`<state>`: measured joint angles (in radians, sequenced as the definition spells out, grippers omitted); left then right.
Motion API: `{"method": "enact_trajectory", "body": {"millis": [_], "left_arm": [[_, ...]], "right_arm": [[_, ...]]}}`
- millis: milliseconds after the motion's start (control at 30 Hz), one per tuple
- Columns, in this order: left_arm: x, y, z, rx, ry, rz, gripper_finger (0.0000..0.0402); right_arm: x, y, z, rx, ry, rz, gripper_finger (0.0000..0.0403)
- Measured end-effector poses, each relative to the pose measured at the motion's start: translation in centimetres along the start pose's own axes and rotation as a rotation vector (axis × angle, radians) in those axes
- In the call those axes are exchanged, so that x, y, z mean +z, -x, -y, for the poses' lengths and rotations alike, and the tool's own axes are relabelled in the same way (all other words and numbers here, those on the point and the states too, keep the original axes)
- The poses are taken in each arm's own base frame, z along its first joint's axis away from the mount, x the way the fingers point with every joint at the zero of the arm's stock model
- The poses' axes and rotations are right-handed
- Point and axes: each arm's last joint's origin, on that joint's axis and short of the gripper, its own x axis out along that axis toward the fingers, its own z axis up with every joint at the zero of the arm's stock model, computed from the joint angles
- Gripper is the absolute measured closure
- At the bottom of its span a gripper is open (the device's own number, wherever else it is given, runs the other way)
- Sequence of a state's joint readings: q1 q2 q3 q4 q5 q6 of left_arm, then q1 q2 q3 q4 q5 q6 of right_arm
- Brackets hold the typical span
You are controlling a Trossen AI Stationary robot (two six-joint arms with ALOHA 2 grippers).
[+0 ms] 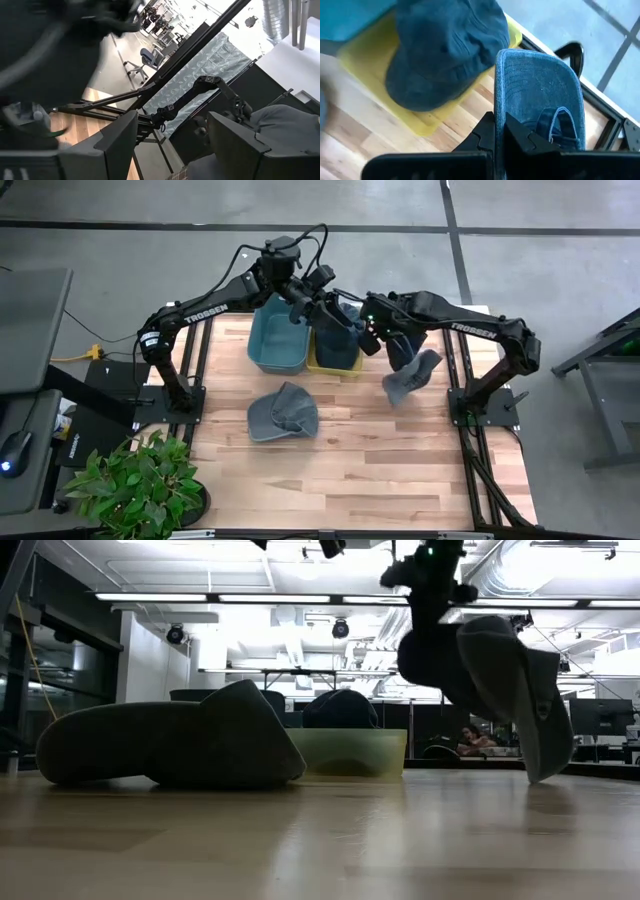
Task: Pick & Place hat
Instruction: Put the blue cap into the yellow bin
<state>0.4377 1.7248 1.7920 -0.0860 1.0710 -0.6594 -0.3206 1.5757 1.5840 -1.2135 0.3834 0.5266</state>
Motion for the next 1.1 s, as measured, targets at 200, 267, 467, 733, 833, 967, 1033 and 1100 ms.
{"method": "enact_trajectory", "body": {"millis": [200, 267, 467, 733, 833, 967, 1033, 1100], "left_arm": [[0.0, 0.0, 0.0, 0.000, -0.001, 0.000, 0.0166], [0.0, 0.0, 0.0, 0.000, -0.001, 0.000, 0.0166], [0.0, 0.0, 0.0, 0.000, -0.002, 0.000, 0.0166], [0.0, 0.0, 0.0, -0.001, -0.004, 0.000, 0.0166], [0.0, 0.0, 0.0, -0.001, -0.004, 0.000, 0.0166], [0.0, 0.0, 0.0, -0.001, -0.004, 0.000, 0.0166], [0.0, 0.0, 0.0, -0.001, -0.004, -0.001, 0.0166], [0.0, 0.0, 0.0, -0.001, -0.004, -0.001, 0.0166]], "right_arm": [[0.3, 2.9, -0.5, 0.000, 0.014, 0.062, 0.0398], [0.4, 3.7, -0.5, -0.003, 0.020, 0.078, 0.0398], [0.6, 5.6, -0.7, 0.017, 0.031, 0.122, 0.0398], [0.6, 7.7, -1.1, 0.073, 0.040, 0.156, 0.0398], [0.2, 8.8, -1.5, 0.096, 0.053, 0.160, 0.0398], [-0.4, 10.4, -2.1, 0.139, 0.063, 0.181, 0.0398], [-0.8, 11.2, -2.4, 0.163, 0.070, 0.193, 0.0398], [-1.1, 12.0, -2.7, 0.182, 0.079, 0.209, 0.0398]]}}
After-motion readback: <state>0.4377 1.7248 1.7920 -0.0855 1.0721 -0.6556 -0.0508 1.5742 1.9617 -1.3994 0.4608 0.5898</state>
